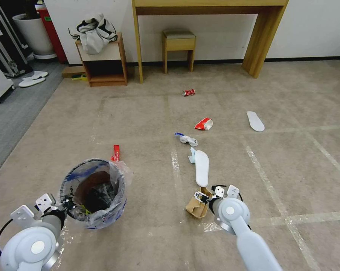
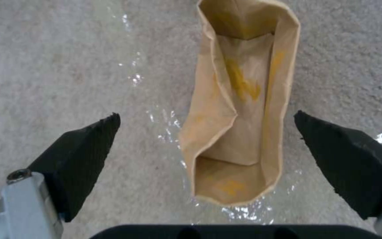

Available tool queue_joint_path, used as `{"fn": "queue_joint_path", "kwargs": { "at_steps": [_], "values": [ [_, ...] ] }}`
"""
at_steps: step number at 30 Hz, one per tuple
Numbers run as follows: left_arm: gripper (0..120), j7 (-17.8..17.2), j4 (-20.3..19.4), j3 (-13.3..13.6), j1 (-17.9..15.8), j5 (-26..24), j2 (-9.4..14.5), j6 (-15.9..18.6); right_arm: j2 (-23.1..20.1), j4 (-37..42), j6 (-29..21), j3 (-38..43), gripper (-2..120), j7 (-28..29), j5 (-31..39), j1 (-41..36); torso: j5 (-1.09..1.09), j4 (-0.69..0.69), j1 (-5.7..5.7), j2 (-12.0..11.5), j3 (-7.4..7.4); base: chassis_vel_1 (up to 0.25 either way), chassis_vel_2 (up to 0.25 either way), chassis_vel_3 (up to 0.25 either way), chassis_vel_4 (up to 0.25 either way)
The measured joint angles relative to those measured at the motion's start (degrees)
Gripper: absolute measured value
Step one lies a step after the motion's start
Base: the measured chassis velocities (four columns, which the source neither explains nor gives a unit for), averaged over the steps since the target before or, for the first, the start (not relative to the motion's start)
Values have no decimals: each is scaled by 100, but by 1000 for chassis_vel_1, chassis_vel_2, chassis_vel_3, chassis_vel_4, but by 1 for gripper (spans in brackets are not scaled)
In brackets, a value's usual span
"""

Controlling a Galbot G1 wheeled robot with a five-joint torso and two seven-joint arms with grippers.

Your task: Pick up the trash bin and place the garbage on the floor into it.

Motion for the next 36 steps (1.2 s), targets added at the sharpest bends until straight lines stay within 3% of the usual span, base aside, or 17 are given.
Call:
{"fn": "queue_joint_path", "kwargs": {
  "at_steps": [10, 36],
  "values": [
    [0, -3, -24, -46, 40, -1, 41, 2, 181, -946, 147, -123, 100, -338, -243, 389, 0, 0, 0, 0, 0, 0, 0, 0, 0],
    [0, -3, -76, -120, 85, 1, 38, -14, 388, -1804, 348, -314, 100, -694, -680, 818, 0, 0, 0, 0, 0, 0, 0, 0, 0]
  ]
}}
